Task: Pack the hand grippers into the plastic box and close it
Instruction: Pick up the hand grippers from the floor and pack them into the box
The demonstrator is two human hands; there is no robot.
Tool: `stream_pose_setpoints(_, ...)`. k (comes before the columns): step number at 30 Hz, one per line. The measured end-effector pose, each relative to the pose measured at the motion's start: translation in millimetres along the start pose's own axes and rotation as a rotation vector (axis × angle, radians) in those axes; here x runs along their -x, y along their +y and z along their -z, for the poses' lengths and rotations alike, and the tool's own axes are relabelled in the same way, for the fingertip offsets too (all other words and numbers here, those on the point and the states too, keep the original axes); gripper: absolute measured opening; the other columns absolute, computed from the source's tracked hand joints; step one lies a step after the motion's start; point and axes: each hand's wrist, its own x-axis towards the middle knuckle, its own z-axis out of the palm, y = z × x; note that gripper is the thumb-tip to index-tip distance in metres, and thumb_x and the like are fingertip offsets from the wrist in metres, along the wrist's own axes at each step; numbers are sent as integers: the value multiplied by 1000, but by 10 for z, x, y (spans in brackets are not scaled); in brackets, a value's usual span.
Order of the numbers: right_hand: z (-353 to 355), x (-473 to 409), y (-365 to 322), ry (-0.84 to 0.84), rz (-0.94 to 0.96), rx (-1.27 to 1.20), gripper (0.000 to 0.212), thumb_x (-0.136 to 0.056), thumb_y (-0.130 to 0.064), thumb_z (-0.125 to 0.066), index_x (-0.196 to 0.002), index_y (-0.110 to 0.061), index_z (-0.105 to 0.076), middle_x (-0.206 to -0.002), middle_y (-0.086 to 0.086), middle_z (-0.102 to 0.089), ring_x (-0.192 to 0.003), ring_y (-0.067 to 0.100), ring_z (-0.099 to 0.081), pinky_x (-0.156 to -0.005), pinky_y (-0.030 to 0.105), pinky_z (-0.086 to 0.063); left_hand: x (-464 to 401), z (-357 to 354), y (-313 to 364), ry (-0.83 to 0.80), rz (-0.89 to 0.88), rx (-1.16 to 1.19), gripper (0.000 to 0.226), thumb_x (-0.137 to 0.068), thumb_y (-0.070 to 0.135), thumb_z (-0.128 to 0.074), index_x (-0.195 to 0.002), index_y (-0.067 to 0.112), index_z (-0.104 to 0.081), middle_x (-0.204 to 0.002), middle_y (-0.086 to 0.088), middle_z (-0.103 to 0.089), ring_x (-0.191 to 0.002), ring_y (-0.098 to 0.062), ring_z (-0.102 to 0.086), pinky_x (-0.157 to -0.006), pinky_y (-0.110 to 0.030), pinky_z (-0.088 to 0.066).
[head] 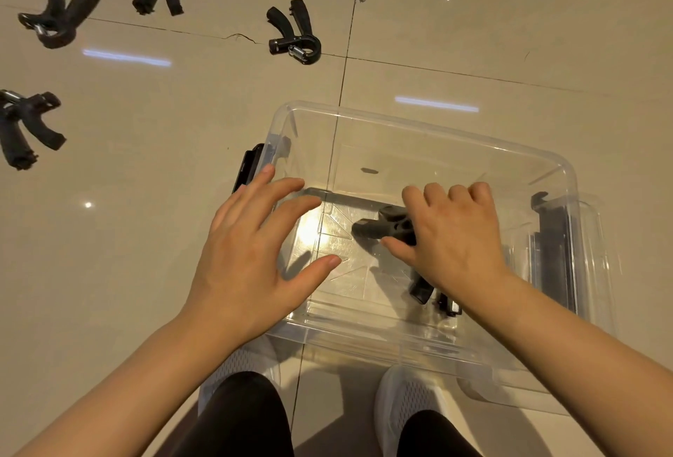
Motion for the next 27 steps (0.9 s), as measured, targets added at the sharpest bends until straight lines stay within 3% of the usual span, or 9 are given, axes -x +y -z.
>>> stream_pose_setpoints(2,-30,27,-103,-113,45,40,45,-69,-59,-67,-73,-15,-57,-61,4,-57,-54,24,-53,-72,37,-39,3,-1,-4,3,-4,5,52,-78,52,-57,-120,21,-57,-131,1,-52,-137,-21,-33,-107,-38,-29)
stream_pose_setpoints(5,-95,76,-190,-290,123,-1,37,-88,-53,-47,-98,-18,-53,-88,2,-65,-82,24,-60,-88,38,-33,7,-8,-9,2,-9,1,50,-78,48,-58,-120,21,-57,-131,1,-52,-137,-21,-32,-107,-38,-29)
stream_pose_setpoints(7,-128,57,-137,-330,127,-66,39,-91,-53,-41,-109,-19,-50,-100,1,-64,-95,25,-59,-91,38,-31,10,-11,-9,0,-8,-2,50,-78,47,-59,-120,21,-57,-131,1,-52,-137,-22,-33,-107,-40,-30)
stream_pose_setpoints(10,-199,-23,52,-379,58,-187,39,-91,-50,-43,-116,-21,-48,-112,2,-60,-103,25,-56,-89,38,-34,9,-8,-13,0,-4,-5,49,-78,49,-59,-118,21,-58,-130,2,-53,-137,-22,-33,-106,-42,-31)
stream_pose_setpoints(13,-301,-58,205,-473,108,-169,44,-90,-45,-48,-127,-22,-41,-122,5,-52,-110,27,-52,-87,37,-38,9,-10,-18,3,-5,-4,46,-78,49,-59,-114,21,-61,-129,1,-53,-136,-23,-34,-105,-44,-33)
stream_pose_setpoints(18,-449,-66,116,-549,237,-167,66,-88,-45,-55,-143,-28,-22,-135,8,-42,-124,28,-40,-99,40,-35,12,-10,-14,2,-5,3,43,-78,50,-60,-111,22,-62,-128,0,-54,-136,-24,-34,-104,-48,-36)
stream_pose_setpoints(21,-451,-157,-39,-552,265,-176,71,-90,-52,-49,-147,-30,-12,-129,10,-49,-122,30,-42,-102,42,-29,5,-8,-3,3,-8,-8,44,-78,51,-60,-110,22,-63,-127,0,-55,-136,-24,-34,-103,-48,-36)
stream_pose_setpoints(25,-465,-303,-317,-568,1,-347,78,-85,-61,-51,-142,-19,-18,-105,6,-63,-105,30,-55,-92,42,-32,1,0,12,-10,-4,-24,51,-75,59,-58,-109,21,-64,-127,1,-55,-136,-23,-34,-103,-44,-34)
stream_pose_setpoints(27,-488,-312,-396,-526,23,-215,85,-82,-63,-52,-143,-16,-15,-100,6,-64,-100,30,-56,-92,43,-31,-2,5,16,-16,1,-22,53,-75,62,-57,-109,21,-64,-127,1,-55,-136,-22,-34,-104,-45,-34)
